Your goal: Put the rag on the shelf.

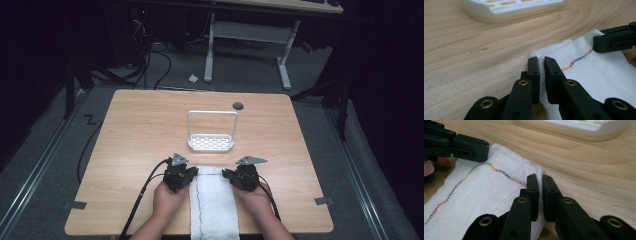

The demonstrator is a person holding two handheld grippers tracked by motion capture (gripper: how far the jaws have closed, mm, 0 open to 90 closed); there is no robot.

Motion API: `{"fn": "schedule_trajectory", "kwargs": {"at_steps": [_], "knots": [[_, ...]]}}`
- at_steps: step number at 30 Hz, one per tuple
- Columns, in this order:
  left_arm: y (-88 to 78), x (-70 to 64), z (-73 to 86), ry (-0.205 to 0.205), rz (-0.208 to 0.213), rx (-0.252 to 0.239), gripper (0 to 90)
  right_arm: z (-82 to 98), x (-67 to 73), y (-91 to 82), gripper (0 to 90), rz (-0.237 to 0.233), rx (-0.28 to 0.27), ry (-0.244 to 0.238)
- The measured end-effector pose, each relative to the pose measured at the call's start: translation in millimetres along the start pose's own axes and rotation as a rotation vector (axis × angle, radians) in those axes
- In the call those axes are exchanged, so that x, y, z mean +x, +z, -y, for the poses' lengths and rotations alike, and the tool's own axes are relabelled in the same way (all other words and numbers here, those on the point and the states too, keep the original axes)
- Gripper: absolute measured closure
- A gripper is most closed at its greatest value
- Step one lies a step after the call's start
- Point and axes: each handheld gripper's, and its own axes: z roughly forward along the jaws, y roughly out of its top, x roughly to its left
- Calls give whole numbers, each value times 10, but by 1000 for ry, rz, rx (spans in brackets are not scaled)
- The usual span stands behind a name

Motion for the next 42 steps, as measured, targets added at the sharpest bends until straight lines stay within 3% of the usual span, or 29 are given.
{"fn": "schedule_trajectory", "kwargs": {"at_steps": [5,9,18,24,28,33,42], "knots": [[-62,-4,17,4,3,-43,837,-17,89,-69,859,39,-58,-58],[-147,-57,29,-4,11,-119,838,-24,180,-141,858,71,-113,-95],[-321,-287,20,12,-80,-300,834,-20,374,-284,856,166,-257,-163],[-429,-400,-44,51,-104,-361,835,-59,455,-384,857,190,-328,-186],[-513,-462,-141,80,-114,-388,835,-132,476,-453,857,212,-366,-208],[-625,-527,-329,102,-98,-421,835,-254,491,-581,856,231,-405,-226],[-881,-543,-728,122,-81,-499,838,-619,530,-881,857,236,-506,-242]]}}
